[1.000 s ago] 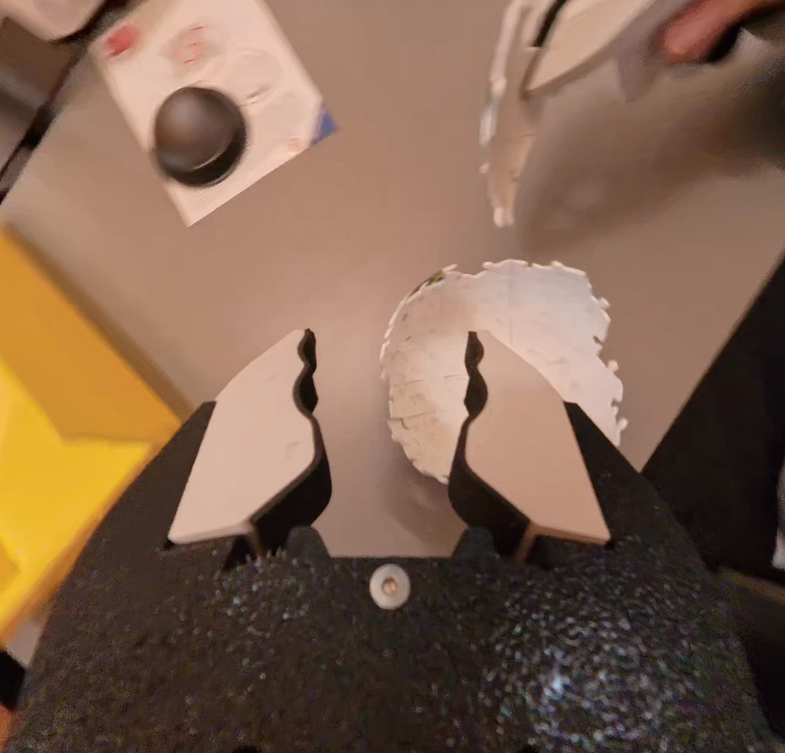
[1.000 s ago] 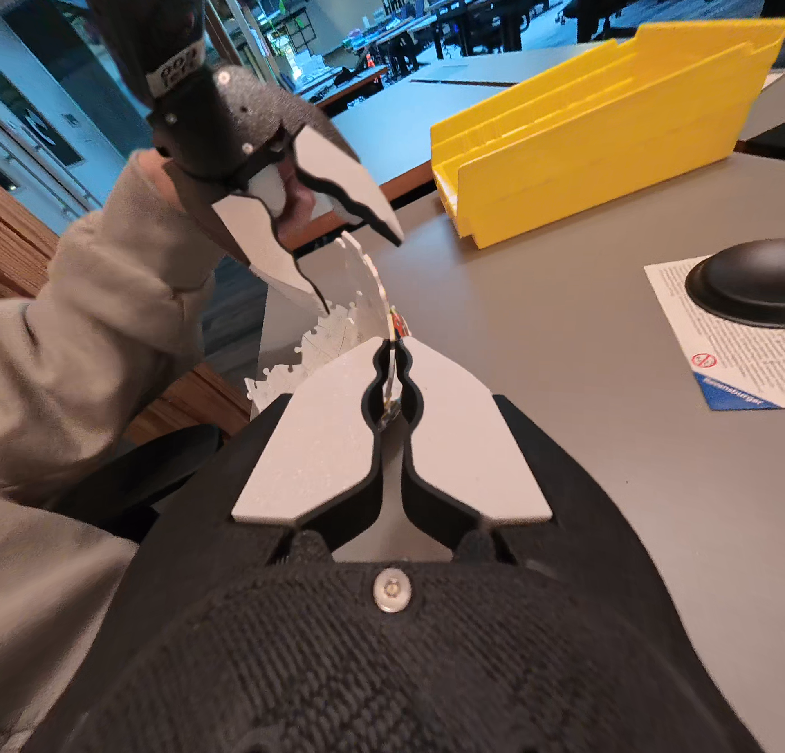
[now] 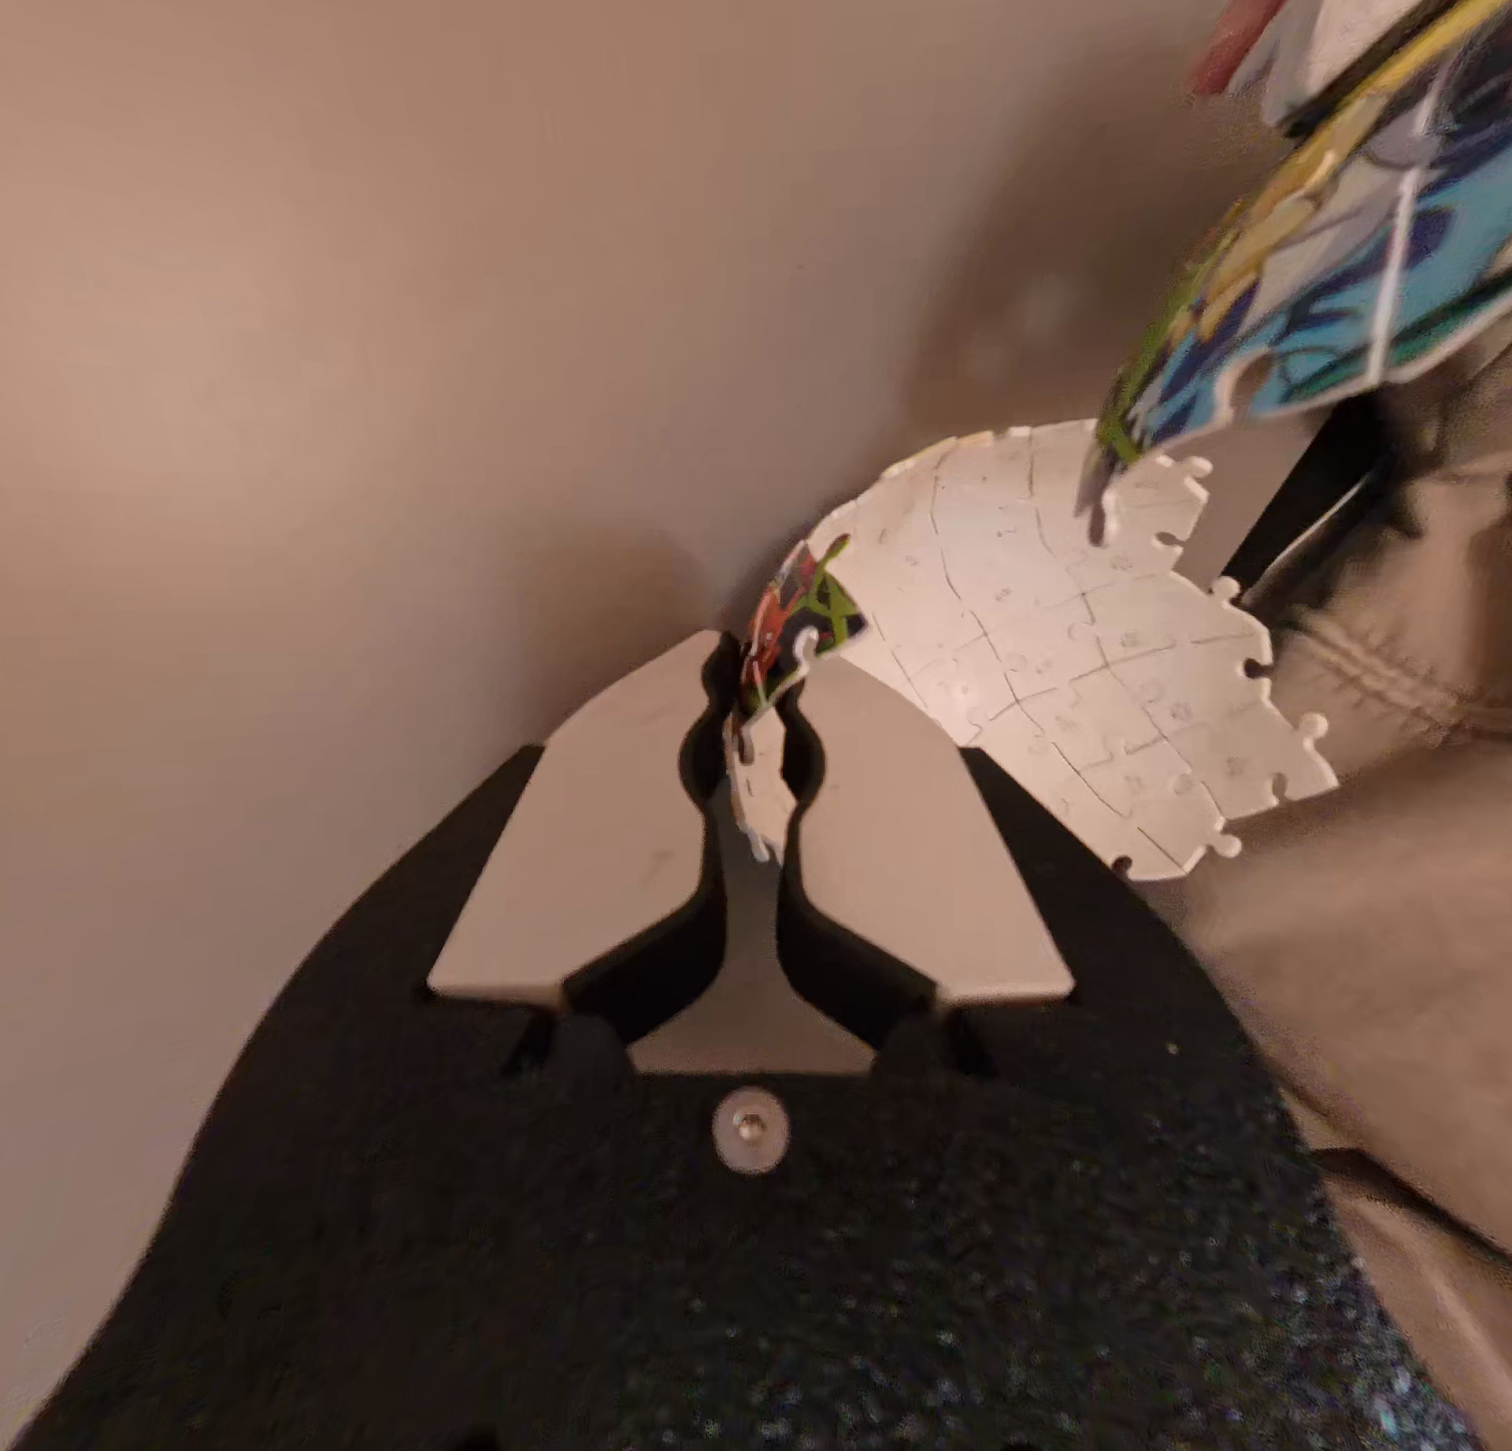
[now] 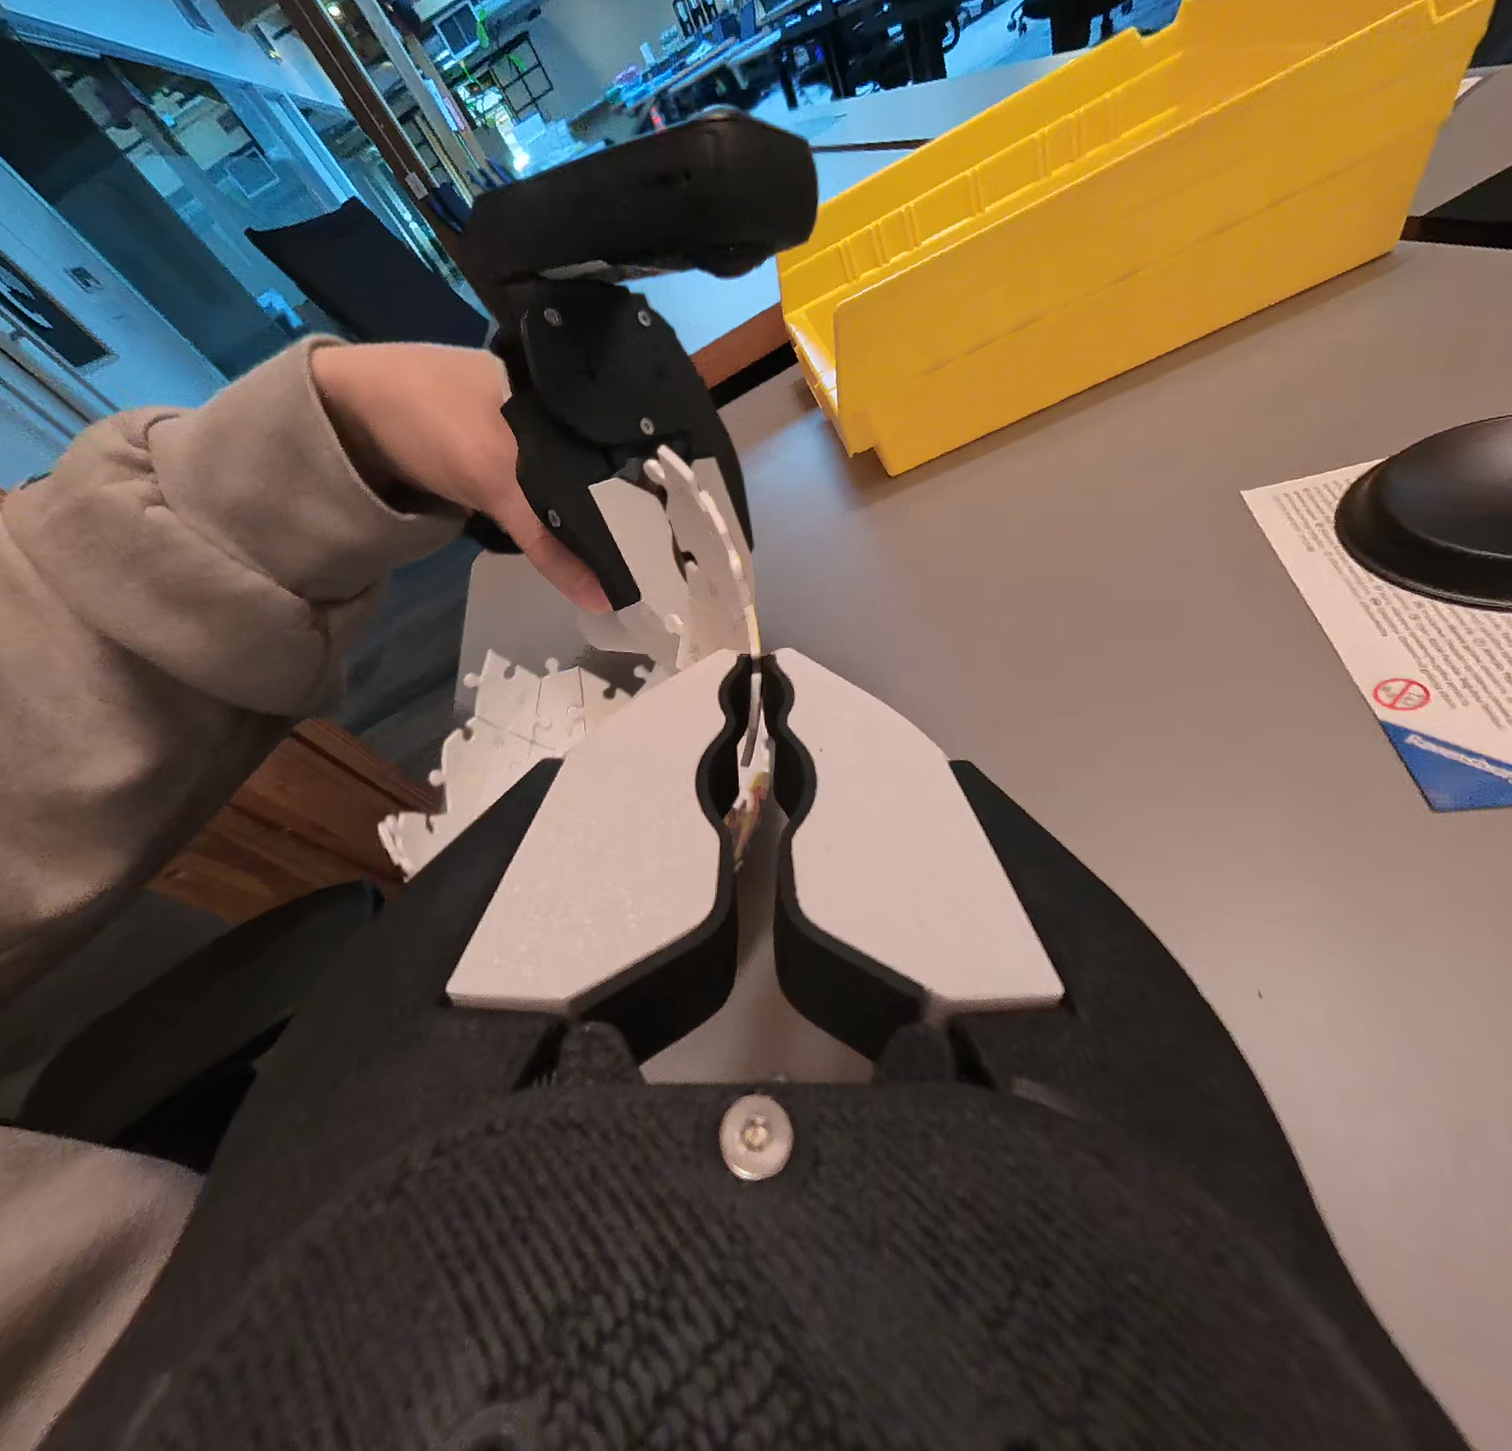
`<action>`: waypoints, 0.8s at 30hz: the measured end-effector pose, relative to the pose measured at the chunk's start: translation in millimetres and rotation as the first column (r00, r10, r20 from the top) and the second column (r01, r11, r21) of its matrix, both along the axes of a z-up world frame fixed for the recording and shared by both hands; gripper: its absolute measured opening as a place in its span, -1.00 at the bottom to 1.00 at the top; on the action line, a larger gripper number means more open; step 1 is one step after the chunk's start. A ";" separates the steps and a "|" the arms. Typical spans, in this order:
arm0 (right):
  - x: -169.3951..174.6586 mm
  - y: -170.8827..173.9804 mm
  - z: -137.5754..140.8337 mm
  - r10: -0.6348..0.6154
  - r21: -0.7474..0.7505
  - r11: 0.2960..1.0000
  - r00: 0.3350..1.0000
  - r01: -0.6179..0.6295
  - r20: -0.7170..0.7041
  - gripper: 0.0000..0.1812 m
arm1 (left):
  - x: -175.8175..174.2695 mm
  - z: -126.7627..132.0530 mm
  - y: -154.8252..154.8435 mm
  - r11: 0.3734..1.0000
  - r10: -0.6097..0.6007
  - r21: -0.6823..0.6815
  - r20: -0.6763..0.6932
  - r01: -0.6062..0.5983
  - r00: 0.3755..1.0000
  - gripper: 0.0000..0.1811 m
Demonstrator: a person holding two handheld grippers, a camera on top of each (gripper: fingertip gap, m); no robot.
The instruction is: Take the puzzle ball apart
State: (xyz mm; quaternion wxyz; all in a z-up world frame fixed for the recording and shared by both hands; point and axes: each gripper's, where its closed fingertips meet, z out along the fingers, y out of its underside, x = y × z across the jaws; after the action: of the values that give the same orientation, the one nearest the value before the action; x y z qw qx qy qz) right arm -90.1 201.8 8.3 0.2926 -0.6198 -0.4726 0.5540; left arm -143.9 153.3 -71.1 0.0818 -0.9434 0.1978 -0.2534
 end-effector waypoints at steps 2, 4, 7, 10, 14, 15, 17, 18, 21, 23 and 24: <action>-6.9 0.4 0.1 0.006 0.001 1.000 1.000 -0.006 0.016 -0.97 | -2.6 -0.2 -2.8 0.997 0.075 -0.008 0.030 -0.074 0.997 -0.93; -14.6 0.4 -1.6 0.020 0.028 0.999 0.999 -0.021 0.042 -0.97 | -3.0 0.8 -6.1 0.990 0.140 -0.014 0.064 -0.140 0.988 -0.92; -24.1 1.3 -5.5 0.062 0.052 0.996 0.994 -0.067 0.091 -0.97 | -2.4 3.3 -12.2 0.980 0.199 -0.014 0.107 -0.198 0.974 -0.89; -31.6 4.4 -9.7 0.095 0.078 0.991 0.988 -0.105 0.125 -0.97 | -5.0 3.1 -17.4 0.978 0.205 0.007 0.102 -0.207 0.973 -0.89; -38.0 1.4 -8.8 0.145 0.087 0.984 0.979 -0.158 0.142 -0.97 | -5.9 2.6 -21.2 0.979 0.202 0.016 0.100 -0.205 0.974 -0.88; -39.6 2.3 -7.9 0.141 0.078 0.985 0.980 -0.153 0.139 -0.97 | -6.0 2.8 -21.6 0.979 0.198 0.023 0.100 -0.202 0.975 -0.89; -42.2 0.8 -4.9 0.154 0.039 0.986 0.982 -0.159 0.112 -0.97 | -5.8 2.7 -22.6 0.979 0.200 0.027 0.102 -0.204 0.975 -0.87; -43.1 -0.2 -5.2 0.165 0.015 0.986 0.981 -0.168 0.105 -0.97 | -5.0 2.8 -23.0 0.979 0.197 0.032 0.109 -0.202 0.974 -0.87; -45.4 2.9 -7.8 0.169 -0.024 0.986 0.982 -0.167 0.085 -0.97 | -4.1 0.4 -25.5 0.980 0.190 0.039 0.123 -0.196 0.974 -0.84; -45.4 5.7 -6.6 0.163 -0.035 0.986 0.985 -0.161 0.060 -0.97 | -4.9 -1.4 -26.4 0.980 0.183 0.053 0.123 -0.191 0.975 -0.81; -45.1 6.6 -5.0 0.161 -0.040 0.986 0.986 -0.159 0.043 -0.97 | -5.2 -1.3 -26.8 0.980 0.185 0.057 0.126 -0.193 0.975 -0.79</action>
State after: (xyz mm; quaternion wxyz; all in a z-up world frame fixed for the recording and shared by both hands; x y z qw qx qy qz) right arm -135.1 208.4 3.3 0.2250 -0.5976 -0.5172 0.5698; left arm -149.1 126.5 -72.4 0.1498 -0.9376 0.1106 -0.2936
